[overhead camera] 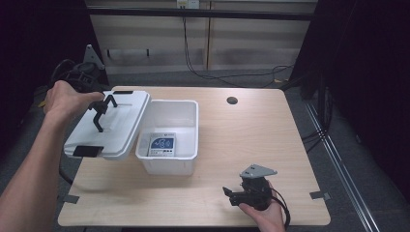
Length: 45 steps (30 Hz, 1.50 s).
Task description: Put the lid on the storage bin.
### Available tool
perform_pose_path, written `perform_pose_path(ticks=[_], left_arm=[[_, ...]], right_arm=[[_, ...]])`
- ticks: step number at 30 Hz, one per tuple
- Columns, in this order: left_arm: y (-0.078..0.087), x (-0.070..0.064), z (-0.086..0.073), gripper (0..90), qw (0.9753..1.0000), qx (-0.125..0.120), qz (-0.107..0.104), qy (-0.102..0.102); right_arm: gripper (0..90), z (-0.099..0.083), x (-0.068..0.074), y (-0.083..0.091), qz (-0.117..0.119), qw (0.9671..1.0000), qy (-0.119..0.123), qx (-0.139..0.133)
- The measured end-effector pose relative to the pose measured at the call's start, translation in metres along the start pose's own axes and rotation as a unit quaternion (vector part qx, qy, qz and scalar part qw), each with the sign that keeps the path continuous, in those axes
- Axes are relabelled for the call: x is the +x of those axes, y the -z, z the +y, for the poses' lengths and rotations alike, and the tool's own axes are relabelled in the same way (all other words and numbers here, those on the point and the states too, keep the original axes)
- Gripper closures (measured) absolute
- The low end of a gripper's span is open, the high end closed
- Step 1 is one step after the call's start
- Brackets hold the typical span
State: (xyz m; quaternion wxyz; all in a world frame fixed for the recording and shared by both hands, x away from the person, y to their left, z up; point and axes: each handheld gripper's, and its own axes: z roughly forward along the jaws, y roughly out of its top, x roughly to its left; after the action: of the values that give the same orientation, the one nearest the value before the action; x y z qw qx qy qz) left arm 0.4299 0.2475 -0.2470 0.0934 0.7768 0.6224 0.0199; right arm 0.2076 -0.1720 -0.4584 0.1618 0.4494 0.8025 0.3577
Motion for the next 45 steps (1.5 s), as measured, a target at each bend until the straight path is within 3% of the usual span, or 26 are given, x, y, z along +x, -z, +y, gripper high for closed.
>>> perform_pose_path(ticks=[23, 36, 39, 43, 45], left_arm=[[-0.006, -0.048, 0.014, 84.7, 0.9992, 0.007, -0.011, -0.037], [-0.013, -0.07, 0.02, 84.8, 0.9998, -0.004, -0.016, -0.012], [-0.014, -0.075, 0.021, 84.8, 0.9998, -0.007, -0.016, 0.002], [-0.017, -0.079, 0.023, 84.6, 0.9997, -0.009, -0.022, -0.001], [-0.019, -0.082, 0.023, 84.4, 0.9996, -0.007, -0.023, -0.012]], right_arm=[[21.7, 0.0, 0.0, 0.001, 0.001, 1.0, 0.001, -0.002], [21.2, 0.0, 0.0, 0.001, 0.003, 1.0, -0.001, -0.003], [21.2, 0.0, 0.0, 0.001, 0.001, 1.0, 0.0, -0.001], [20.5, 0.0, 0.0, 0.001, 0.004, 1.0, 0.0, 0.001], [19.9, 0.0, 0.0, 0.001, 0.005, 1.0, -0.001, 0.001]])
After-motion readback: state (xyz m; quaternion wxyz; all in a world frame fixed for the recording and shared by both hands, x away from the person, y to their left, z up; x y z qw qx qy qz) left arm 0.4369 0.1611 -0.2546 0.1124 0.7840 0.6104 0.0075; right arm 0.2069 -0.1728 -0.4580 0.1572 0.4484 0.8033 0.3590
